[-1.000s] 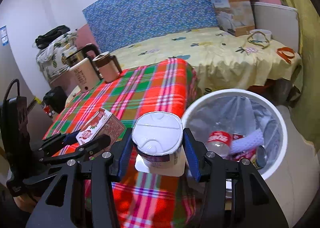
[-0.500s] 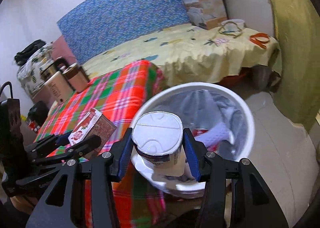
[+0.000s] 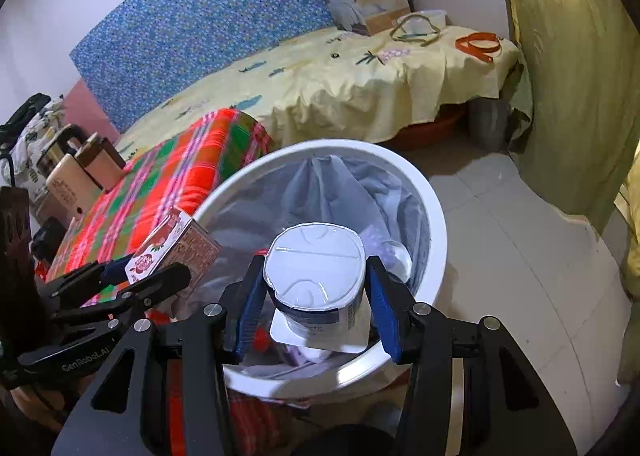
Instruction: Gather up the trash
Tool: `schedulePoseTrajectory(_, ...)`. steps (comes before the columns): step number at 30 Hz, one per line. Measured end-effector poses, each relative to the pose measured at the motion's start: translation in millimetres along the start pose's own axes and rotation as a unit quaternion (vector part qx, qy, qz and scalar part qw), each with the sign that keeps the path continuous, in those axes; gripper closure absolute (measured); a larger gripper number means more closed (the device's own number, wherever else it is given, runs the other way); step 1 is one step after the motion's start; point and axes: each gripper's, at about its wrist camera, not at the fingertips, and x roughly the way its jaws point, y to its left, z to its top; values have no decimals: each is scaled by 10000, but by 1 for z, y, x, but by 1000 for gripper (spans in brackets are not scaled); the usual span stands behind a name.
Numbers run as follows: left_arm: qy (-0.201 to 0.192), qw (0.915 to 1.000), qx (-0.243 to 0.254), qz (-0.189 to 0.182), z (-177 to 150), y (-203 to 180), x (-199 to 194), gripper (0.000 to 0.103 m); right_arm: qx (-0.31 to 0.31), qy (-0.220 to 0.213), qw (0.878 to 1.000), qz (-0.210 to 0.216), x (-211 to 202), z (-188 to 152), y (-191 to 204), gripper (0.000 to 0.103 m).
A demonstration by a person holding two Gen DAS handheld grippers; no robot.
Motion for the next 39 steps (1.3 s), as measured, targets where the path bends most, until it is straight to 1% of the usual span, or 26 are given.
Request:
schedulePoseTrajectory(5,112,9998,24,-136,4,-3,15,45,-11,184,9998,-50,12,2,-8,51)
schedulePoseTrajectory(10,132,9996,16,-269,9,-5,24,44,-41,168,9998,-87,11,3,-12,51)
schedulePoseTrajectory(12,93,9996,32,-261,11,-5,23,44,-47,120,9999,-71,9,3,-12,48)
schedulePoseTrajectory(14,59,9996,38,-276,11,-5,21,44,-52,31,10000,-52,4,2,-12,41)
schedulePoseTrajectory(18,-10,9997,46,-237,10,-5,15,43,-101,-14,9999,-79,-2,1,-9,40)
schedulePoseTrajectory(25,-186,9996,3,-222,1,-4,-13,43,-204,-153,9995,-162,-24,-4,5,40)
schedulePoseTrajectory(30,-337,9993,-45,-165,-11,-3,-38,43,-332,-280,9990,-136,-39,-9,20,40)
schedulePoseTrajectory(39,-686,9976,-104,77,-34,2,-86,43,-619,-549,9966,-15,-68,-25,48,41)
